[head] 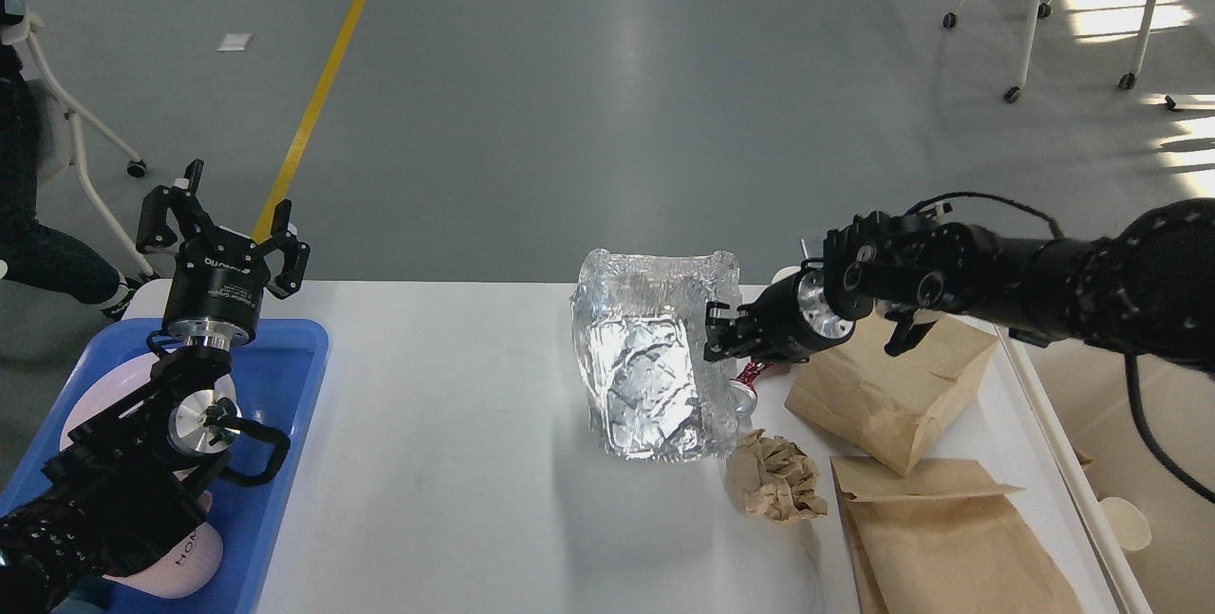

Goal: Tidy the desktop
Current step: 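Grasp the nearer foil tray edge with the right gripper and lift, then carry the foil tray over the white bin and drop it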

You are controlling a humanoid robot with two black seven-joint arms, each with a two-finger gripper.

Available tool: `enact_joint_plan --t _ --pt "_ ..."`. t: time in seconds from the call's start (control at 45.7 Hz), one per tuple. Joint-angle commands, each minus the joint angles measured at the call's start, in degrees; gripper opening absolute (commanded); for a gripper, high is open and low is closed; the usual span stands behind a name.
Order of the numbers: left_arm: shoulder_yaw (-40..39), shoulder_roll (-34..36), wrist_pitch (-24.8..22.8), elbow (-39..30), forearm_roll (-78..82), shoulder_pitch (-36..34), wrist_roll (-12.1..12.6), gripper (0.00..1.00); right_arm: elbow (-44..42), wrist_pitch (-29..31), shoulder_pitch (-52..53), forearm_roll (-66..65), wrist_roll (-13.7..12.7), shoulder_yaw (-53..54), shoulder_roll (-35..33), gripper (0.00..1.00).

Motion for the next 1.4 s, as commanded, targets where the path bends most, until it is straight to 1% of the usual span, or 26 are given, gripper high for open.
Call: enact_joint_plan --t 0.0,0.066,0.197,0.372,0.438,0.504,0.569,0.701,0.766,0.832,0.92,0.941,0.963,1.051,1.117,1.379 --pt "0.0 0.0 0.1 0.0 0.0 0.0 0.0 0.97 0.3 5.7 6.8 0.0 0.1 1.9 -5.5 0.00" --pt "0.0 0.0 0.0 0.0 0.0 0.0 -0.1 0.97 0.1 7.8 9.8 -0.1 0.1 2.9 -8.2 0.00" --pt "0.0 0.0 0.0 0.0 0.0 0.0 0.0 0.97 0.0 9.5 16.2 -0.1 0.1 3.6 -13.9 0.00" --pt "0.0 0.0 0.0 0.0 0.0 0.0 0.0 0.97 0.1 12.4 23.8 0.0 0.3 3.7 -20.3 0.00" --pt "0.0 0.0 0.1 0.0 0.0 0.0 0.0 0.97 0.0 13.2 25.1 -0.1 0.3 3.7 -21.9 0.00" --pt "0.0 0.0 0.0 0.0 0.0 0.0 0.0 0.97 -1.1 12.6 24.4 -0.2 0.2 3.3 -22.2 0.00" --pt "0.0 0.0 0.0 0.0 0.0 0.0 0.0 0.97 -3.9 11.9 23.0 -0.2 0.1 2.4 -22.3 0.00" --pt "0.0 0.0 0.0 0.0 0.0 0.0 0.0 0.97 -12.8 11.5 14.3 -0.2 0.1 2.7 -23.9 0.00" --pt "0.0 0.0 0.0 0.0 -0.1 0.0 0.0 0.96 -19.4 10.8 9.7 -0.2 0.0 2.8 -24.2 0.00" --pt "0.0 0.0 0.0 0.0 0.0 0.0 0.0 0.97 -26.4 8.9 3.6 0.1 -0.1 3.2 -24.2 0.00" --pt "0.0 0.0 0.0 0.0 0.0 0.0 0.0 0.97 -33.4 4.3 -4.8 0.3 -0.1 3.8 -24.2 0.00" --pt "0.0 0.0 0.0 0.0 0.0 0.0 0.0 0.97 -34.4 2.6 -6.7 0.3 -0.1 3.9 -24.2 0.00" --pt "0.0 0.0 0.0 0.0 0.0 0.0 0.0 0.97 -36.2 -1.4 -10.7 0.3 -0.2 4.5 -24.3 0.00" --pt "0.0 0.0 0.0 0.0 0.0 0.0 0.0 0.97 -36.7 -8.0 -16.2 1.3 -0.2 5.1 -24.9 0.00" --pt "0.0 0.0 0.0 0.0 -0.1 0.0 0.0 0.97 -36.7 -11.6 -19.8 2.4 -0.2 5.2 -25.8 0.00" --pt "0.0 0.0 0.0 0.0 0.0 0.0 0.0 0.97 -36.9 -21.5 -31.6 2.7 -0.3 5.1 -26.8 0.00"
